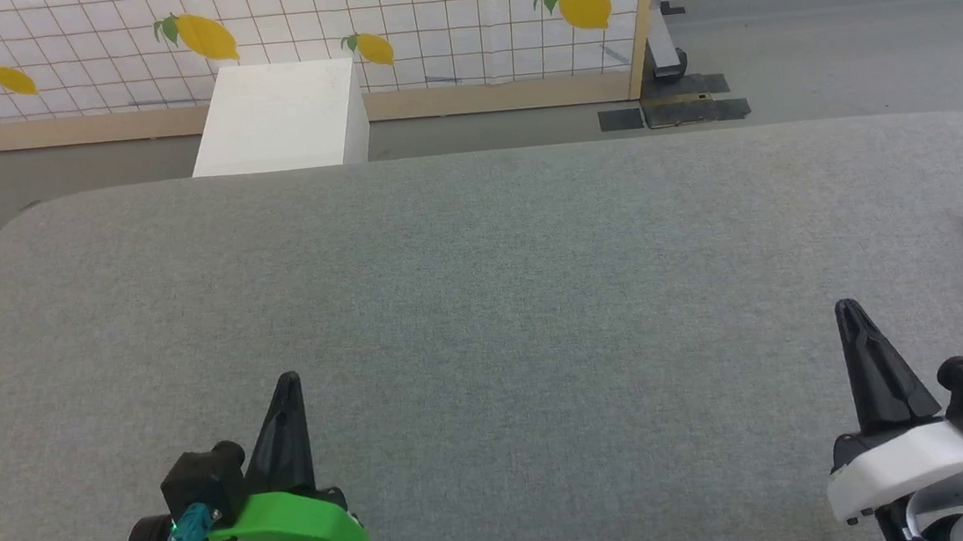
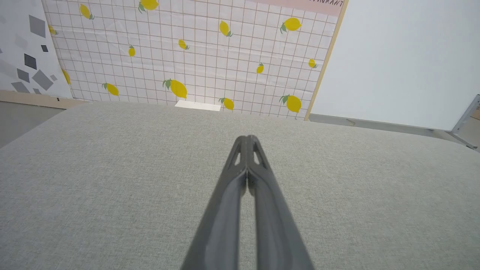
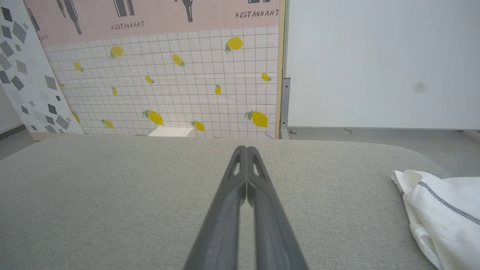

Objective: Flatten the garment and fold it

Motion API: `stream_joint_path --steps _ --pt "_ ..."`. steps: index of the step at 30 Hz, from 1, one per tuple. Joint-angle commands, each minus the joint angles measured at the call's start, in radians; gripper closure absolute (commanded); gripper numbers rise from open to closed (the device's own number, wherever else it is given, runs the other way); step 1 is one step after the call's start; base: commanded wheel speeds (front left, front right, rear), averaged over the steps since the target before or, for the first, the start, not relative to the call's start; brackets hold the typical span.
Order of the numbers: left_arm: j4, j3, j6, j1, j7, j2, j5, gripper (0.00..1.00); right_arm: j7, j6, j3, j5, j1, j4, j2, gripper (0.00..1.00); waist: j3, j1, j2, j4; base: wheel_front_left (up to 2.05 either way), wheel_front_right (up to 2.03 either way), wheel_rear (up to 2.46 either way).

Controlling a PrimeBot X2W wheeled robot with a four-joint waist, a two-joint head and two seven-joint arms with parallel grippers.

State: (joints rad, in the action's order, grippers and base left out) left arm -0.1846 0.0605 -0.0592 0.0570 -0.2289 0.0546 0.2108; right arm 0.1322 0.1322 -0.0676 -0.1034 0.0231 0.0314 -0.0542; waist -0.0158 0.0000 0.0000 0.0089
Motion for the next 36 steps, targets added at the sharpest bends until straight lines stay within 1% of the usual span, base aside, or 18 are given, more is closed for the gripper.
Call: stream_joint_path --steps 1,36 --pt "0.007 -0.003 0.008 -0.008 0.006 -0.001 -0.011 1.00 -0.004 0.000 0.003 0.012 -0.003 -0.004 0.001 1.00 0.000 0.0000 0.0000 0.000 0.00 0.00 0.00" --pt "0.064 -0.021 0.024 -0.023 0.077 -0.002 -0.075 1.00 -0.045 -0.001 0.024 0.041 -0.009 -0.012 0.002 1.00 0.005 0.0000 0.0000 -0.003 0.00 0.00 0.00"
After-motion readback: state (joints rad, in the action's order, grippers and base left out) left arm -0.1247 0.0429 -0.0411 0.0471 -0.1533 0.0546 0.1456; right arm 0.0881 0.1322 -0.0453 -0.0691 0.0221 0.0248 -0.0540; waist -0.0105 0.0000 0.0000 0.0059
